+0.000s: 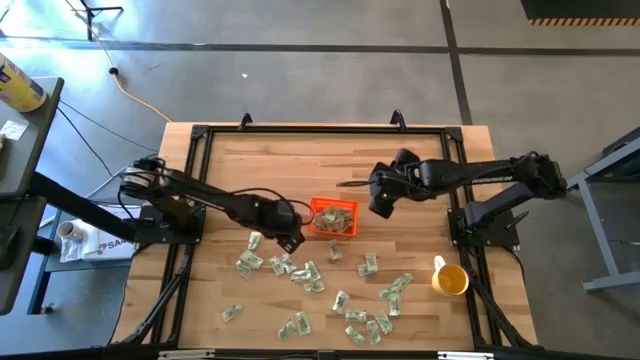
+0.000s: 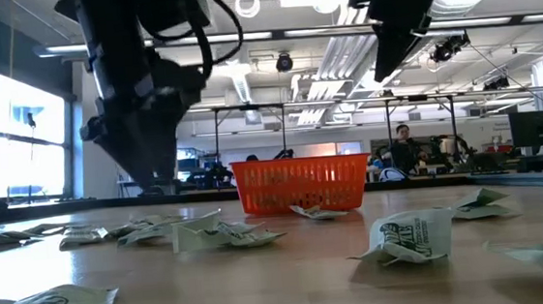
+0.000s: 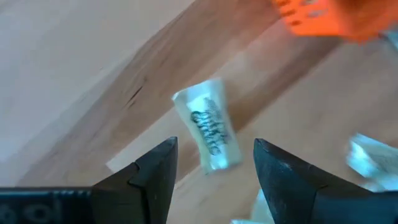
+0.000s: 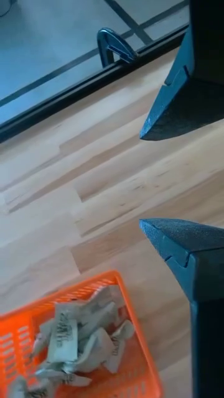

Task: Pick and place Stevia / Truvia into bins
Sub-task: Put the light green stevia packet into the orange bin

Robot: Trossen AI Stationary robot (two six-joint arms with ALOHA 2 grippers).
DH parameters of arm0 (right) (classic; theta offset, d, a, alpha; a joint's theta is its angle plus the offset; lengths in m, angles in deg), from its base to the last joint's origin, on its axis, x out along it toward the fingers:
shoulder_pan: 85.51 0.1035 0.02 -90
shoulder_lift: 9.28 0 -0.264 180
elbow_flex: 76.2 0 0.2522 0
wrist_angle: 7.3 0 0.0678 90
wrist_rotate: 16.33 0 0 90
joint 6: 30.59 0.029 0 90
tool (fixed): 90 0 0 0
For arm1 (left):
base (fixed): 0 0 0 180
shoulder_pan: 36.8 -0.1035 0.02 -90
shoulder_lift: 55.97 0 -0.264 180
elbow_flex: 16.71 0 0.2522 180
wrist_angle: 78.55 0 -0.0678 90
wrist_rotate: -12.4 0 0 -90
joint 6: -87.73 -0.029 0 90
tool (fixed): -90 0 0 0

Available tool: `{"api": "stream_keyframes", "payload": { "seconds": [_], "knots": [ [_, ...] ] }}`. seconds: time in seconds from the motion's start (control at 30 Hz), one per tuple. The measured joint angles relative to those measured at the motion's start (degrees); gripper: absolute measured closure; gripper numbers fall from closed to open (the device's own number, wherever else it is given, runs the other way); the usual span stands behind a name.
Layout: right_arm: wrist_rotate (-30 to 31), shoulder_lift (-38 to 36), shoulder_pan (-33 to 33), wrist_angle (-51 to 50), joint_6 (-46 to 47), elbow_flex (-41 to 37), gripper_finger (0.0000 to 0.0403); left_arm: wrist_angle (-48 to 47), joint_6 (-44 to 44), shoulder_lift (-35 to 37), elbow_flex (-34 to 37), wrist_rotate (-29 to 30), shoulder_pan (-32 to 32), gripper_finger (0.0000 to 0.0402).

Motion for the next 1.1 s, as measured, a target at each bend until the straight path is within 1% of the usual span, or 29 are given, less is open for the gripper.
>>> {"api": "stream_keyframes", "payload": {
  "seconds": [0.07,0.2,0.3,0.37,0.5,0.6,0.7,0.73,0.83,0.97,1.03,1.1],
  "knots": [
    [-0.47,0.00,-0.85,0.53,-0.66,0.00,0.0196,0.30,1.41,-2.09,0.00,0.40,-0.04,0.0154],
    [-0.54,0.00,-2.11,0.57,-1.76,0.00,0.0197,2.57,1.57,-5.34,-0.13,0.38,-0.03,0.0157],
    [-0.57,0.00,-2.67,0.47,-2.02,0.00,0.0196,2.55,1.09,-7.36,-0.25,0.25,0.00,0.0170],
    [-0.57,0.00,-2.77,0.32,-2.04,0.00,0.0197,2.40,0.30,-8.25,-0.29,0.07,-0.01,0.0187],
    [-0.58,0.00,-2.94,-0.09,-2.04,0.00,0.0196,1.90,-1.45,-8.56,-0.21,1.04,-0.05,0.0246],
    [-0.52,0.00,-2.93,-1.16,-2.06,0.00,0.0196,1.77,-3.38,-7.99,-0.22,2.88,-0.62,0.0304],
    [-1.14,-0.01,-2.94,-3.37,-2.05,0.00,0.0197,2.02,-5.22,-6.89,-0.06,2.83,-2.19,0.0364],
    [-1.75,-0.04,-2.92,-4.06,-2.05,0.00,0.0198,2.64,-5.84,-6.38,0.04,3.09,-2.84,0.0377],
    [-4.84,-0.09,-2.92,-5.61,-2.30,0.00,0.0200,5.19,-7.86,-4.49,0.13,5.46,-5.36,0.0377],
    [-8.68,-0.21,-1.92,-6.21,-4.02,-0.66,0.0205,9.45,-11.87,-1.24,-0.70,5.01,-7.98,0.0354],
    [-10.24,-0.74,-1.39,-6.14,-4.16,-2.44,0.0207,9.81,-15.05,-0.11,-2.16,4.93,-8.78,0.0359],
    [-12.91,-1.59,-1.27,-6.02,-3.32,-5.21,0.0208,12.27,-19.53,0.97,-4.16,4.87,-8.91,0.0375]
  ]
}}
